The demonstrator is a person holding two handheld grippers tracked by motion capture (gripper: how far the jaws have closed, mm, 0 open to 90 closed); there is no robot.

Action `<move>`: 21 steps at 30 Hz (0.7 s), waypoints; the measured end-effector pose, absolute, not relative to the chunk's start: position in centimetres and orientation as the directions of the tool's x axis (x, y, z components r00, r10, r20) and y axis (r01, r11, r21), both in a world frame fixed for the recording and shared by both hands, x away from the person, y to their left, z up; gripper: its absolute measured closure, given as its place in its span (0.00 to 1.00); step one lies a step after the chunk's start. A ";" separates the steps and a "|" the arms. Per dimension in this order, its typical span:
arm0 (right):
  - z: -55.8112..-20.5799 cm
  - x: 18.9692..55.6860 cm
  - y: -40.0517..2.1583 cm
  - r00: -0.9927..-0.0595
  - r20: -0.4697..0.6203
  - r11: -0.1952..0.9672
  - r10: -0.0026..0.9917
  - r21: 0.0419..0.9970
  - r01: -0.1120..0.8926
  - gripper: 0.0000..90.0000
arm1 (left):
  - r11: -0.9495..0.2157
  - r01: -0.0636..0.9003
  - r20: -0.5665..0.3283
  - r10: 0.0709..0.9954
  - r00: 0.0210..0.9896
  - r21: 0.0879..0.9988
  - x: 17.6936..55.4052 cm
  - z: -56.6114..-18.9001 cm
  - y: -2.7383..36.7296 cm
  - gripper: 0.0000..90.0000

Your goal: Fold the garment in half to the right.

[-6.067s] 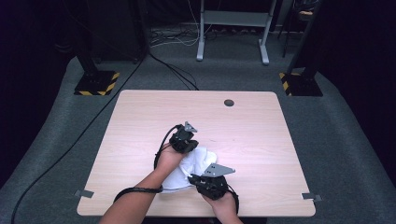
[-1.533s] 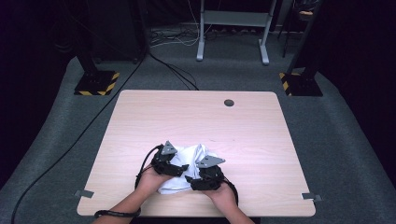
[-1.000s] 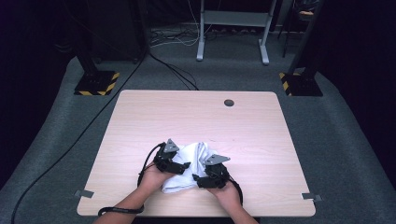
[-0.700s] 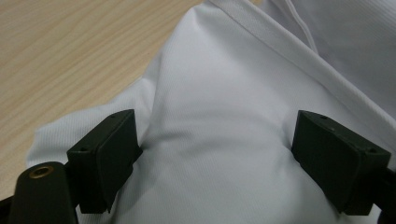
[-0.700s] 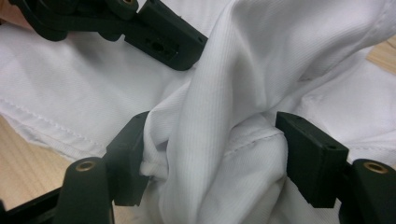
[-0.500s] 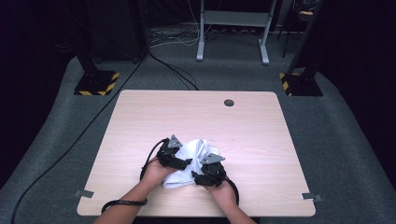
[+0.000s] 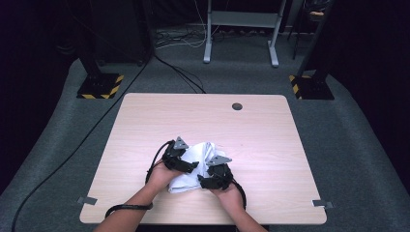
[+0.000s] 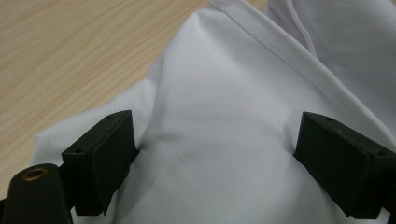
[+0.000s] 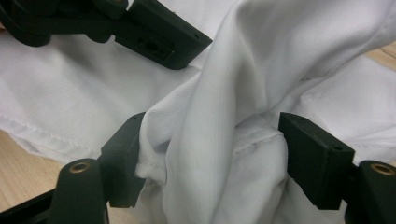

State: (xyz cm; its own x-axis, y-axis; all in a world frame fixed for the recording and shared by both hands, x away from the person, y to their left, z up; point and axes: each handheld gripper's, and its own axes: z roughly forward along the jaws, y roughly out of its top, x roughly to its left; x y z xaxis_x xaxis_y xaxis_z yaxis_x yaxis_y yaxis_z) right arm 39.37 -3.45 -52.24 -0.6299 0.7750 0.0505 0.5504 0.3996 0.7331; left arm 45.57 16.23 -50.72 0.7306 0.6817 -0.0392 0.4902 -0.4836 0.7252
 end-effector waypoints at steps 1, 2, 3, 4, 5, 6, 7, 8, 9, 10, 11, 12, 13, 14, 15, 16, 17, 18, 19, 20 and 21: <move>-52.1 39.4 -3.5 -0.628 0.061 0.393 0.775 0.733 0.556 0.29 | -0.481 0.496 -0.044 0.685 0.728 0.723 45.6 -50.5 16.3 0.13; -51.8 39.5 -3.7 -0.629 0.069 0.388 0.775 0.733 0.558 0.27 | -0.477 0.504 -0.051 0.688 0.724 0.720 45.6 -50.2 16.4 0.12; -51.6 39.5 -3.8 -0.627 0.074 0.381 0.776 0.737 0.559 0.26 | -0.473 0.509 -0.055 0.691 0.720 0.719 45.6 -49.9 16.5 0.12; -51.2 39.4 -3.9 -0.627 0.080 0.375 0.775 0.741 0.558 0.26 | -0.471 0.508 -0.054 0.693 0.719 0.721 45.5 -49.6 16.6 0.11; -50.9 39.3 -4.1 -0.630 0.080 0.371 0.772 0.748 0.550 0.26 | -0.472 0.502 -0.049 0.691 0.721 0.725 45.4 -49.3 16.8 0.11; -50.5 39.2 -4.3 -0.632 0.078 0.367 0.771 0.756 0.542 0.26 | -0.475 0.492 -0.040 0.688 0.724 0.730 45.3 -49.0 17.0 0.11; -50.2 39.1 -4.6 -0.632 0.078 0.361 0.771 0.763 0.536 0.26 | -0.481 0.483 -0.029 0.686 0.727 0.731 45.1 -48.7 17.1 0.11; -49.9 39.0 -4.8 -0.633 0.079 0.358 0.770 0.769 0.530 0.25 | -0.485 0.476 -0.021 0.684 0.729 0.734 45.0 -48.4 17.3 0.11; -49.6 38.9 -5.1 -0.632 0.085 0.350 0.770 0.772 0.530 0.25 | -0.485 0.472 -0.019 0.683 0.730 0.736 44.9 -48.2 17.5 0.11; -49.3 38.8 -5.3 -0.632 0.087 0.345 0.770 0.777 0.527 0.24 | -0.486 0.469 -0.018 0.680 0.733 0.737 44.8 -48.0 17.7 0.11; -49.1 38.8 -5.5 -0.630 0.088 0.340 0.772 0.780 0.526 0.24 | -0.488 0.465 -0.014 0.679 0.734 0.738 44.7 -47.8 17.9 0.11; -48.8 38.7 -5.7 -0.630 0.089 0.338 0.771 0.782 0.524 0.23 | -0.491 0.464 -0.011 0.678 0.735 0.737 44.6 -47.7 18.0 0.11; -48.6 38.7 -5.9 -0.631 0.090 0.333 0.771 0.787 0.519 0.23 | -0.494 0.462 -0.007 0.677 0.736 0.736 44.5 -47.5 18.0 0.11; -48.4 38.6 -6.0 -0.629 0.090 0.331 0.772 0.789 0.519 0.23 | -0.497 0.460 -0.006 0.675 0.738 0.736 44.4 -47.4 18.1 0.11; -48.2 38.5 -6.2 -0.628 0.088 0.329 0.773 0.791 0.516 0.23 | -0.497 0.455 -0.004 0.672 0.741 0.739 44.3 -47.2 18.2 0.11; -48.0 38.5 -6.5 -0.627 0.085 0.327 0.775 0.794 0.512 0.22 | -0.496 0.452 -0.004 0.670 0.742 0.742 44.1 -47.1 18.2 0.11; -47.9 38.4 -6.8 -0.625 0.082 0.325 0.776 0.798 0.508 0.22 | -0.495 0.447 -0.004 0.667 0.745 0.745 44.0 -47.0 18.3 0.11; -47.7 38.3 -7.0 -0.624 0.080 0.323 0.778 0.800 0.506 0.22 | -0.497 0.441 -0.003 0.662 0.750 0.748 43.7 -46.9 18.5 0.11; -47.6 38.2 -7.4 -0.623 0.081 0.321 0.778 0.802 0.505 0.21 | -0.496 0.436 -0.002 0.659 0.752 0.751 43.5 -46.9 18.6 0.11; -47.5 38.0 -7.7 -0.624 0.080 0.321 0.777 0.803 0.502 0.21 | -0.499 0.435 0.001 0.658 0.753 0.750 43.3 -46.9 18.8 0.11; -47.5 37.9 -8.1 -0.624 0.079 0.320 0.778 0.804 0.501 0.21 | -0.497 0.434 0.000 0.658 0.753 0.752 43.1 -47.0 19.1 0.11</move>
State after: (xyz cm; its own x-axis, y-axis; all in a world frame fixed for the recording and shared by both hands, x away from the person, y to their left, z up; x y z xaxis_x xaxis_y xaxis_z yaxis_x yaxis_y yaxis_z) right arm 37.92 -8.11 -47.50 -0.6238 0.7775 0.0793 0.5006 0.3196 0.8045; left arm 43.06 19.08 -47.05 0.7532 0.6578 0.0004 0.4337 -0.4971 0.7515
